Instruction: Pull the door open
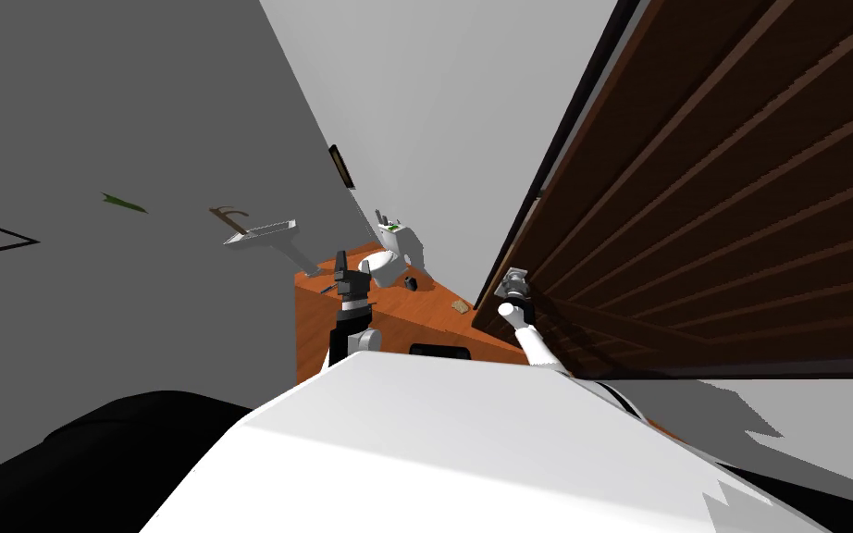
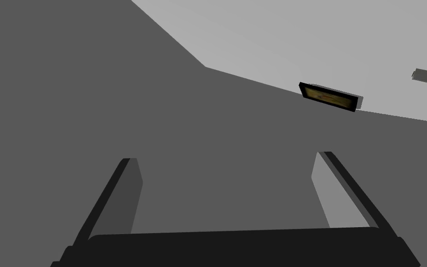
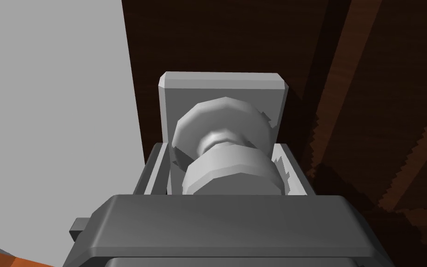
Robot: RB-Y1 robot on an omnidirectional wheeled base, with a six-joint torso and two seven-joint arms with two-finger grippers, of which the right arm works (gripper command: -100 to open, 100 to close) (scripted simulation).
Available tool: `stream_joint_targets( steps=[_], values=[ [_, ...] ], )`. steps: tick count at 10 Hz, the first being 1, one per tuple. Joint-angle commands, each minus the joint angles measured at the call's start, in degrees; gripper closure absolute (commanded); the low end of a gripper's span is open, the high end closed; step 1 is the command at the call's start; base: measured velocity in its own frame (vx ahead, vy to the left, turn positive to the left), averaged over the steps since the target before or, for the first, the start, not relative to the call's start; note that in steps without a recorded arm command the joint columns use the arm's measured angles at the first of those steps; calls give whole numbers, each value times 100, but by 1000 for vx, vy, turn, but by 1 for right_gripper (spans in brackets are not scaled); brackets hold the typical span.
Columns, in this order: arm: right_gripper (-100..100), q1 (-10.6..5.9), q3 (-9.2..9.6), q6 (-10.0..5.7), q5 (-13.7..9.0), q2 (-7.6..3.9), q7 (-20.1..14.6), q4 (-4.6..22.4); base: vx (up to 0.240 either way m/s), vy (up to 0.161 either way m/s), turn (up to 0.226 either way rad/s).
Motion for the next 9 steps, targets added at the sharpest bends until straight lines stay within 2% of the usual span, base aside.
stream_joint_targets(
  steps=[1, 2, 9],
  values=[
    [100, 45, 92, 26, 4, -78, -124, -43, -131, -22, 134],
    [100, 58, 118, 33, 6, -101, -159, -55, -214, -62, 138],
    [100, 310, 630, 177, 30, -537, -849, -294, -223, -49, 170]
  ],
)
